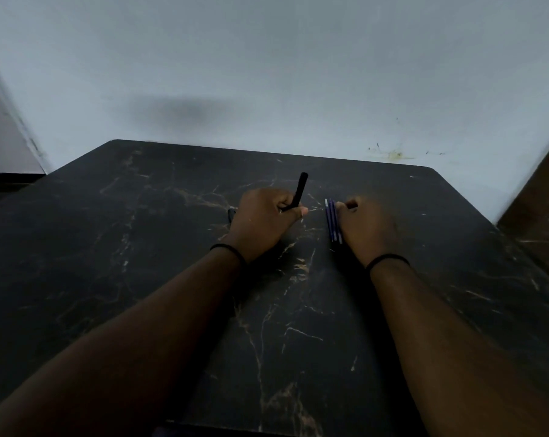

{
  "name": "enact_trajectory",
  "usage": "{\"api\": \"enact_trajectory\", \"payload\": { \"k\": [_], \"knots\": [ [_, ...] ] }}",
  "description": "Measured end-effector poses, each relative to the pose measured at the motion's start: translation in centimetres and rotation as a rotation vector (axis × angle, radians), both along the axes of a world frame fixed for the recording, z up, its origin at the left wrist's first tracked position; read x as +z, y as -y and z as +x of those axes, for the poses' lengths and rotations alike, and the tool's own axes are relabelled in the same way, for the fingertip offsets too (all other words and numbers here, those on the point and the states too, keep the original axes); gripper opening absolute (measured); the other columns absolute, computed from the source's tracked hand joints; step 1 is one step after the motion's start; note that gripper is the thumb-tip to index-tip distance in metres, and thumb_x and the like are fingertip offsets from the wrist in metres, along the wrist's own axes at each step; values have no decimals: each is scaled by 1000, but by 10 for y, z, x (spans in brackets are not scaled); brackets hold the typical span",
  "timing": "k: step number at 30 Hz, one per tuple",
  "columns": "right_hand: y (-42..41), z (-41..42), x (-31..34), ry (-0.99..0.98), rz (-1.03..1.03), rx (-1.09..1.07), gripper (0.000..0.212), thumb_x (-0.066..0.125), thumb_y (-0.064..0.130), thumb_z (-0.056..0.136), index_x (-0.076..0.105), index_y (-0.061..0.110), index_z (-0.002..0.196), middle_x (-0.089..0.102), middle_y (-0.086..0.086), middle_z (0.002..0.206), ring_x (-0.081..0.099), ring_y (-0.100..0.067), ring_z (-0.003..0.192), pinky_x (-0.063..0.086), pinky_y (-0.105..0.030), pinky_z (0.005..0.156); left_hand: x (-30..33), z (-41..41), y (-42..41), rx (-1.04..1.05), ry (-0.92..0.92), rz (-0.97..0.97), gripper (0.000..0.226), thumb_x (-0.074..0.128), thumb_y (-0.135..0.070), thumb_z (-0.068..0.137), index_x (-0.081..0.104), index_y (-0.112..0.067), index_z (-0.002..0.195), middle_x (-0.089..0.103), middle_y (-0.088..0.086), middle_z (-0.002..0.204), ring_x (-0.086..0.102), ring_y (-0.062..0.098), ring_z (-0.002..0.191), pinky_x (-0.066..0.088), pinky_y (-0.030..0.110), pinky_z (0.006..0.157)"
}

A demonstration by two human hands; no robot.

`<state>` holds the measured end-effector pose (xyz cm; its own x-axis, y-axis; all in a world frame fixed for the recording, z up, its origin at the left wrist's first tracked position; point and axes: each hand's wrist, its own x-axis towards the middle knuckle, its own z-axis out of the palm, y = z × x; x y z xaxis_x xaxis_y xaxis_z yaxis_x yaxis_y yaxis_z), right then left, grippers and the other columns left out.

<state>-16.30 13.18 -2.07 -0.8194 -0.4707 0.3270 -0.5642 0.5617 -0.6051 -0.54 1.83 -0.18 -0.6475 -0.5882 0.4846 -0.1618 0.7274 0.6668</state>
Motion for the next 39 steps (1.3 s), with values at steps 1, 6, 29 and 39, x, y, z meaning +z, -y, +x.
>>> {"api": "enact_trajectory", "payload": {
  "k": [1, 6, 29, 39],
  "knots": [
    [0, 0, 0, 2, -3, 2, 27, 54, 35, 98, 68, 15, 89, 63, -4, 79, 50, -17, 66, 37, -28, 68, 0, 0, 0, -2, -1, 2, 11, 77, -30, 83, 78, -19, 87, 76, -6, 86, 70, 4, 78, 60, 34, 75],
    [1, 0, -3, -6, -15, 5, 18, 56, 33, 97, 63, 22, 84, 60, 2, 78, 50, -15, 69, 35, -26, 66, -3, -1, 2, -3, 6, -4, 10, 77, -34, 82, 77, -25, 87, 74, -12, 82, 67, -5, 74, 58, 21, 70],
    [4, 27, 9, -186, 100, 153, 25, 56, 29, 91, 79, 19, 97, 72, -6, 92, 65, -24, 89, 56, -36, 79, -6, -4, 6, 17, -26, -27, 13, 78, -33, 82, 78, -20, 84, 75, -7, 79, 69, 4, 73, 58, 29, 68],
    [8, 34, 9, -220, 226, 78, 30, 63, 44, 91, 77, 18, 97, 71, -7, 98, 66, -25, 92, 57, -40, 81, -2, -2, 3, 10, -37, -10, 10, 78, -29, 82, 78, -19, 84, 76, -5, 81, 69, 4, 74, 57, 32, 71]
  ]
}}
